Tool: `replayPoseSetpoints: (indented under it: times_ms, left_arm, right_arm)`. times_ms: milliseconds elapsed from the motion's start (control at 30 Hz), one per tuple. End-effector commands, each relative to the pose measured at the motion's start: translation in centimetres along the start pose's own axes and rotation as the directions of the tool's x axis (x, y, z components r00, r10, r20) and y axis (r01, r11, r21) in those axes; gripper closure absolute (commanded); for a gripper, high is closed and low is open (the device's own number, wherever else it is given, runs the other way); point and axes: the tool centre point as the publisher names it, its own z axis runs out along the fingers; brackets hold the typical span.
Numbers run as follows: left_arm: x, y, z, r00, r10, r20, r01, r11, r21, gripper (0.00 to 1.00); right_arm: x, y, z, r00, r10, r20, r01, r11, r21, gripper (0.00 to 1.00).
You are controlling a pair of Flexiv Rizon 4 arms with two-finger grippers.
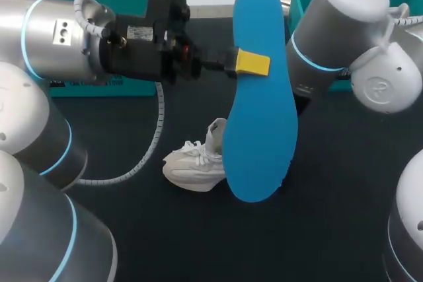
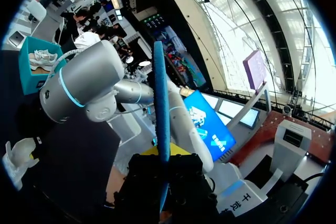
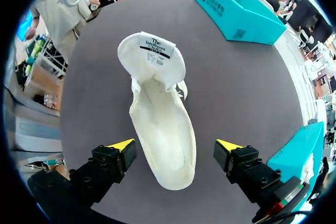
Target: Take the shoe out of the shoebox, open the shoe tongue, remove and reinsert the insole, then place the shoe into the shoebox
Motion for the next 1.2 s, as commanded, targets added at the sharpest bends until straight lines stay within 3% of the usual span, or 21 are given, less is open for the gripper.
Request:
replayPoseSetpoints:
  times_ms: [33, 233, 367, 500, 800, 867, 900, 967, 1033, 1200]
  left_arm:
    - [0.3, 0.4, 0.2, 1.0, 0.0, 0.003, 0.0, 1.0, 0.01, 1.0]
    - [0.3, 0.4, 0.2, 1.0, 0.0, 0.003, 0.0, 1.0, 0.01, 1.0]
    - [0.3, 0.4, 0.2, 1.0, 0.0, 0.003, 0.0, 1.0, 0.01, 1.0]
    - [0.3, 0.4, 0.2, 1.0, 0.0, 0.003, 0.0, 1.0, 0.01, 1.0]
    - [0.3, 0.4, 0.2, 1.0, 0.0, 0.003, 0.0, 1.0, 0.01, 1.0]
    - [0.3, 0.4, 0.2, 1.0, 0.0, 0.003, 0.0, 1.0, 0.01, 1.0]
    - [0.3, 0.4, 0.2, 1.0, 0.0, 0.003, 0.0, 1.0, 0.01, 1.0]
    - [0.3, 0.4, 0.2, 1.0, 0.0, 0.003, 0.0, 1.0, 0.01, 1.0]
    - [0.3, 0.4, 0.2, 1.0, 0.0, 0.003, 0.0, 1.0, 0.01, 1.0]
    - [0.3, 0.4, 0.2, 1.0, 0.0, 0.003, 0.0, 1.0, 0.01, 1.0]
  right_arm:
    - [-1.9, 1.1, 3.1, 0.999, -0.008, -0.043, 0.008, 1.0, 0.006, 0.0]
    - [-3.6, 1.4, 5.5, 0.997, -0.026, -0.078, 0.025, 1.0, -0.006, 0.0]
    - [-4.0, 1.2, 6.3, 0.995, -0.041, -0.092, 0.04, 0.999, -0.011, 0.38]
    - [-3.5, 0.8, 7.1, 0.993, -0.038, -0.115, 0.037, 0.999, -0.012, 0.31]
    - [-2.6, 0.8, 8.5, 0.987, -0.034, -0.154, 0.034, 0.999, -0.003, 0.38]
    - [-2.6, 0.8, 9.0, 0.986, -0.035, -0.162, 0.036, 0.999, 0.001, 0.35]
    - [-2.7, 0.8, 9.2, 0.985, -0.036, -0.167, 0.038, 0.999, 0.006, 0.5]
    - [-2.8, 0.9, 9.4, 0.984, -0.037, -0.172, 0.039, 0.999, 0.008, 0.66]
    - [-2.9, 1.0, 9.7, 0.981, -0.039, -0.188, 0.044, 0.999, 0.024, 1.0]
    - [-2.5, 0.9, 9.8, 0.978, -0.032, -0.205, 0.043, 0.998, 0.051, 1.0]
